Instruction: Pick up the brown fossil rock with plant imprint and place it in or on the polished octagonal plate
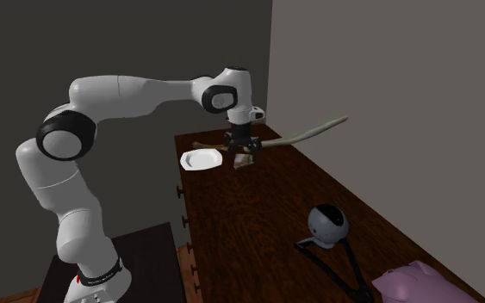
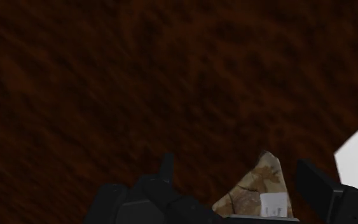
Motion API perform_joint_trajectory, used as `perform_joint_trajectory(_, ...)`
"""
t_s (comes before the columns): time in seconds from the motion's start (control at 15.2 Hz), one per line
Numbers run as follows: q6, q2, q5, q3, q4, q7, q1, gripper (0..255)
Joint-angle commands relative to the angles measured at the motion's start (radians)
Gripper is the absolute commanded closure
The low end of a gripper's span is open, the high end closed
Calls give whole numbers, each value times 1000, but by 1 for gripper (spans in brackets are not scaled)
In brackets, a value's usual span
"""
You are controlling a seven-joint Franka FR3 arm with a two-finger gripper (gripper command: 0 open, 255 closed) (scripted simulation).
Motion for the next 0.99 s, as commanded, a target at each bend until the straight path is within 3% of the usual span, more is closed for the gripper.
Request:
perform_joint_trajectory(0.0,-16,72,8,5,88,-69,7,0)
perform_joint_trajectory(0.46,-133,360,20,48,491,-261,25,0)
perform_joint_trajectory(0.92,-30,343,19,49,372,-262,28,0)
